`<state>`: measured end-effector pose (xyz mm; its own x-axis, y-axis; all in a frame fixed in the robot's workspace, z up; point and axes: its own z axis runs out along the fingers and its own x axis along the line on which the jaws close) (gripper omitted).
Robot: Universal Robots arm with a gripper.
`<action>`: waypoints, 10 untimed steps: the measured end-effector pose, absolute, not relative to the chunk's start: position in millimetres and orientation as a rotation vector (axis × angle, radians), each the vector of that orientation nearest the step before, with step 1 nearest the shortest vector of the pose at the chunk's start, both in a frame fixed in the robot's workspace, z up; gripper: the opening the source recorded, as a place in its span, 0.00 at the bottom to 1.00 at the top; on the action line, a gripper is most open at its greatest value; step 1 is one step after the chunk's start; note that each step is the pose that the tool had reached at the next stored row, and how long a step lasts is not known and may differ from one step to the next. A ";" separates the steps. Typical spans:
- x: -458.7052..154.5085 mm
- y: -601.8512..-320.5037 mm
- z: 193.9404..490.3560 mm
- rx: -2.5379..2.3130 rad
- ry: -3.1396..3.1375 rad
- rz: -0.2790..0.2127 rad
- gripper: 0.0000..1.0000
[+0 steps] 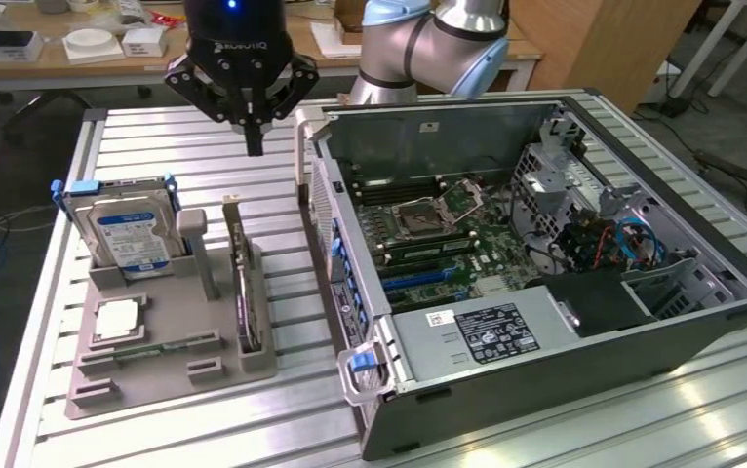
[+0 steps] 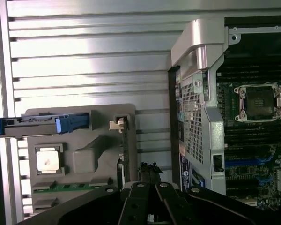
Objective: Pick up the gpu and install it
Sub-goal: 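Reach for the gpu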
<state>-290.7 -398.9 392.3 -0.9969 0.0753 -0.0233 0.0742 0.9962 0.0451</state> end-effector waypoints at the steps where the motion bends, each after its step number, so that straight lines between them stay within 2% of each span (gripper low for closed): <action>1: -291.8 -398.9 392.2 0.117 3.114 0.069 0.10; 10: -301.8 -399.0 392.0 0.117 3.114 0.069 0.10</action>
